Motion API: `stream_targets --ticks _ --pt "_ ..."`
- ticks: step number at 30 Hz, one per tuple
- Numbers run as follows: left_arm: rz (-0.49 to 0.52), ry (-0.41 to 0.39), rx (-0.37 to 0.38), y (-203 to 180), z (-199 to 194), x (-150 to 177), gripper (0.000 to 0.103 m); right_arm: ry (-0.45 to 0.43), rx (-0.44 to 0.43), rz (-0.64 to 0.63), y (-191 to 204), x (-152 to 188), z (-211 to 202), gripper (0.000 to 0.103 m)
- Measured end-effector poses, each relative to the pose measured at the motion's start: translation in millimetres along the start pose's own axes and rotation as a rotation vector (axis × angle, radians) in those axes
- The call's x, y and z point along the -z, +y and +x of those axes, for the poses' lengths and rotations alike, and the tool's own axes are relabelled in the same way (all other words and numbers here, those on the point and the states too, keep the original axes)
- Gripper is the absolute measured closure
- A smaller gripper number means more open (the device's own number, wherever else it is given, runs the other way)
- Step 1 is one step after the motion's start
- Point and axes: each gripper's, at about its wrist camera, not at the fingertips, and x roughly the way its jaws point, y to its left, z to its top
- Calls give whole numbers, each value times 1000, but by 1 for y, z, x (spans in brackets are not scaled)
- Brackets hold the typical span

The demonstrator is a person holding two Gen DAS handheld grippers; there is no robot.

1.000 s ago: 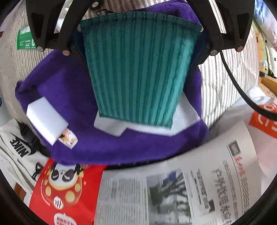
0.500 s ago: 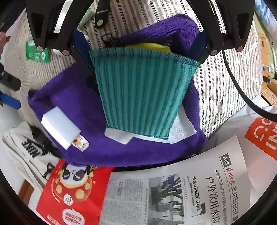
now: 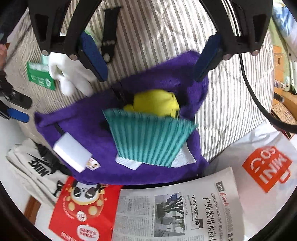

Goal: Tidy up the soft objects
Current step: 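Lower the teal cloth onto the towel over the pouch and open the left gripper, then grasp the black strap lying on the bedspread with the left gripper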

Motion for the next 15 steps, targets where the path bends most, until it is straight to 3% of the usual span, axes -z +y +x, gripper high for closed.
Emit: stream_targets --ticks 8,15 --pt "-33 -33 85 0 -21 41 20 20 21 32 -7 23 -8 31" --pt "1 17 130 -17 -6 74 20 38 21 55 -6 38 -9 31"
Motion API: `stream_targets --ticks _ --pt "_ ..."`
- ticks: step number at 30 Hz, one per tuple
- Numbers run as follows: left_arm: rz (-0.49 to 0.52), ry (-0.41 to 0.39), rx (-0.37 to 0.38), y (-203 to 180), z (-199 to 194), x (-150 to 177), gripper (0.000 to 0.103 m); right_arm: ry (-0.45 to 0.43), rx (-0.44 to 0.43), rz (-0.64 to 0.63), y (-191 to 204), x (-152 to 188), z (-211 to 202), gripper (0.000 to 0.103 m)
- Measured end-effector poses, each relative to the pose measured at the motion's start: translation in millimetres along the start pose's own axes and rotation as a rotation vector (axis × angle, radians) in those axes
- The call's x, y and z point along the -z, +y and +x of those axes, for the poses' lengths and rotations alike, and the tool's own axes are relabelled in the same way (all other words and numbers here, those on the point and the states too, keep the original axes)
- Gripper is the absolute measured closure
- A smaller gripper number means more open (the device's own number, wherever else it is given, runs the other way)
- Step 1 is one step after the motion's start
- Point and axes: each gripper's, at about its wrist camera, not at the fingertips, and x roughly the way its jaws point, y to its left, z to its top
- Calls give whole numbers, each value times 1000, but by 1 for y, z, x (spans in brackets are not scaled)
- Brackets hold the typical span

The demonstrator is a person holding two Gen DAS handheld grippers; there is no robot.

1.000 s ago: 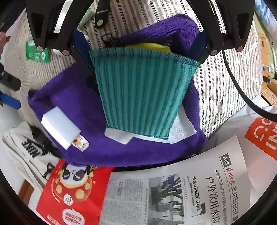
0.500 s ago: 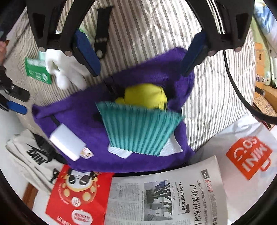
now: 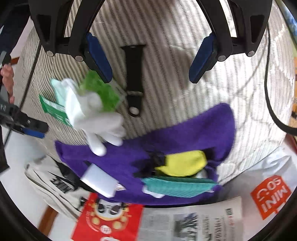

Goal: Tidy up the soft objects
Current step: 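Grasp the black strap lying on the bedspread with the left gripper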

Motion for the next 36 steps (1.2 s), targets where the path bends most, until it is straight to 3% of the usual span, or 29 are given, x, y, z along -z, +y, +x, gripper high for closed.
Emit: stream_targets --ticks 2,6,8,14,15,17,18,21,24,27,32,36 --pt "27 -12 12 -8 3 5 20 2 -2 4 1 2 0 31" --pt "109 -10 -86 -22 17 11 18 -1 -1 2 3 3 -3 31" --pt "151 -48 -103 -27 16 14 18 -1 -3 4 3 4 -3 31" --pt "114 -129 -94 -26 18 19 18 22 -1 26 -3 7 7 31" --pt "113 -144 -98 -26 17 20 22 26 0 30 -4 8 8 31" --pt "112 -160 -97 -27 17 22 45 34 3 39 -8 10 11 31" --pt "111 -169 -97 -28 16 23 62 38 6 42 -9 11 12 31" --pt "116 -174 -86 -30 13 20 81 45 11 55 -14 12 15 31" --pt "136 -159 -67 -35 13 20 81 46 12 63 -16 13 17 31" --pt "165 -163 -97 -41 14 22 81 48 7 63 -18 15 17 31" --pt "148 -138 -62 -35 14 19 82 43 -22 53 -20 19 12 31" --pt "152 -111 -80 -39 14 18 82 37 -48 0 -14 24 5 31"
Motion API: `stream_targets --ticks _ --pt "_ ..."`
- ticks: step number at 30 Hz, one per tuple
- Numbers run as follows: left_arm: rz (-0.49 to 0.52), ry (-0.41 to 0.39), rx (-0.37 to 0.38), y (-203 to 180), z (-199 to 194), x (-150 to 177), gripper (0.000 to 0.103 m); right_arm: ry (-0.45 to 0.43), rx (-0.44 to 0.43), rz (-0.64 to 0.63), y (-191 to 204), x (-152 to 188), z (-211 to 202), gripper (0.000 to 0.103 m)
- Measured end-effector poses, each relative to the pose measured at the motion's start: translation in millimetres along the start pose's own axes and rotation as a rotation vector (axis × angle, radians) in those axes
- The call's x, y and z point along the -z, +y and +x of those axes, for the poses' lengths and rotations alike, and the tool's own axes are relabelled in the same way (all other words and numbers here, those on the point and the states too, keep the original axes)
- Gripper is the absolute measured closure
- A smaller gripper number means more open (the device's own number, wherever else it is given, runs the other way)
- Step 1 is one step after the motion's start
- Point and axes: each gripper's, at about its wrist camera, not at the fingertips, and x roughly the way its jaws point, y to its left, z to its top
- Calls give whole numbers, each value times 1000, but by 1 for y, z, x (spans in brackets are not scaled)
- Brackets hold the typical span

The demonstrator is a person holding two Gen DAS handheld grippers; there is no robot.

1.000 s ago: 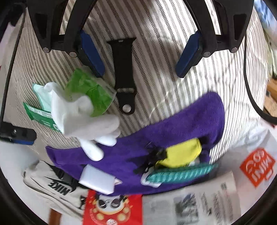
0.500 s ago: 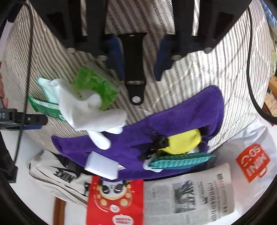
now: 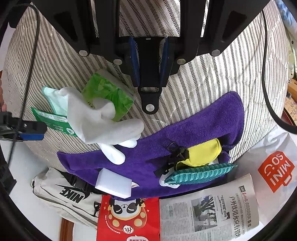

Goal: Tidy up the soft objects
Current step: 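Grasp the black strap lying on the bedspread with the left gripper, then grasp the green card with the right gripper while the left holds the black strap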

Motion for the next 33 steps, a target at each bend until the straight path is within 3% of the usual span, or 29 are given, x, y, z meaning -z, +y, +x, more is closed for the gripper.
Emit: stream_targets --ticks 7,13,14,16,17,19,22,33 --pt "-22 -7 17 3 0 2 82 54 6 -123 17 15 14 31" --pt "-14 -10 9 2 -1 2 81 25 104 -190 23 13 27 31" --pt "-13 -9 10 2 -1 2 81 16 104 -189 22 11 28 33" --pt "-9 -9 8 2 -1 2 81 3 97 -180 21 7 30 47" --pt "-12 -9 8 2 -1 2 81 -4 89 -165 18 4 28 64" --pt "-13 -12 9 2 -1 2 81 5 55 -108 10 -3 26 82" --pt "-19 -13 10 2 -1 2 81 11 25 -64 4 -9 24 88" --pt "-17 -26 16 3 -1 3 82 15 -1 -46 6 -22 39 92"
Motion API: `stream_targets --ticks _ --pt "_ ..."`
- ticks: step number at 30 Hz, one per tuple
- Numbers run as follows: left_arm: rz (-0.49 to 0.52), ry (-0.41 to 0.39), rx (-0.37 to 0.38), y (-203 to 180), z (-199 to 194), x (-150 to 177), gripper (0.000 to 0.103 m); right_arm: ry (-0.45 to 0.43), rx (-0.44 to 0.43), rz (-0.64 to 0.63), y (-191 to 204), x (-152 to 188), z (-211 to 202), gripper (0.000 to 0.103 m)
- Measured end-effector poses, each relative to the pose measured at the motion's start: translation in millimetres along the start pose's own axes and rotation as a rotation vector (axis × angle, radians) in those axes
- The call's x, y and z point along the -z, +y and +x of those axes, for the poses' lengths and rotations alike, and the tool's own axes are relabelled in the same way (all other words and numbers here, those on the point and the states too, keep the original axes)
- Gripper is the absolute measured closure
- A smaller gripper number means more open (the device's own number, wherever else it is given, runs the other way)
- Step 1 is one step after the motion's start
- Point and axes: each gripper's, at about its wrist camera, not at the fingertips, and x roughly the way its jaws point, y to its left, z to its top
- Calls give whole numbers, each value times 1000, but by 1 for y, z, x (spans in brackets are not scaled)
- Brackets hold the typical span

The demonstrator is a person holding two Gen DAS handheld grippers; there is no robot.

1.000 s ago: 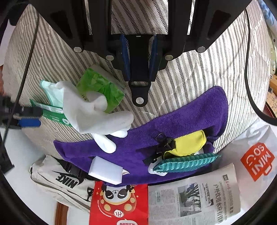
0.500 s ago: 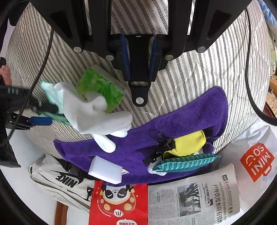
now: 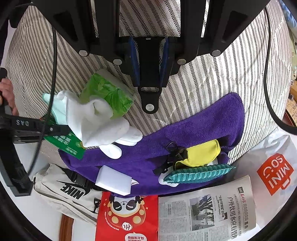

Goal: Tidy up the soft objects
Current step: 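Grasp the green card with the right gripper while the left holds the black strap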

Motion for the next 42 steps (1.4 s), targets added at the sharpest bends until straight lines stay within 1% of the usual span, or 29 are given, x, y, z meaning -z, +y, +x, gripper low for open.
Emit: stream_targets --ticks 2,4,7,12,14,19,23,27,31,34,42 --pt "-1 -6 6 1 -1 1 82 -3 -11 17 -2 -1 -2 95" --pt "-19 -2 15 3 -1 1 82 -16 -2 19 -2 -1 -8 99" --pt "-41 13 25 5 -1 -1 82 -21 3 20 -4 1 -12 99" --pt "-23 11 7 1 1 -2 82 -4 -5 50 -9 2 -4 99" --pt "-17 14 9 1 1 -2 82 -16 -7 51 -8 1 -8 99" --pt "-48 38 35 6 -1 -4 82 -57 -12 41 -5 -6 -25 99" --pt "-50 35 28 5 -6 -1 82 -65 -10 37 -6 -9 -29 100" --pt "-52 21 38 5 -16 2 82 -42 -5 32 -7 -9 -22 100" --pt "-33 41 30 2 -15 5 82 -4 -11 38 -8 -7 -11 100" --pt "-23 61 19 1 -10 9 82 6 -12 29 -6 -7 -7 100" --pt "28 66 -16 -4 -15 19 81 7 -6 25 -3 -3 -4 99"
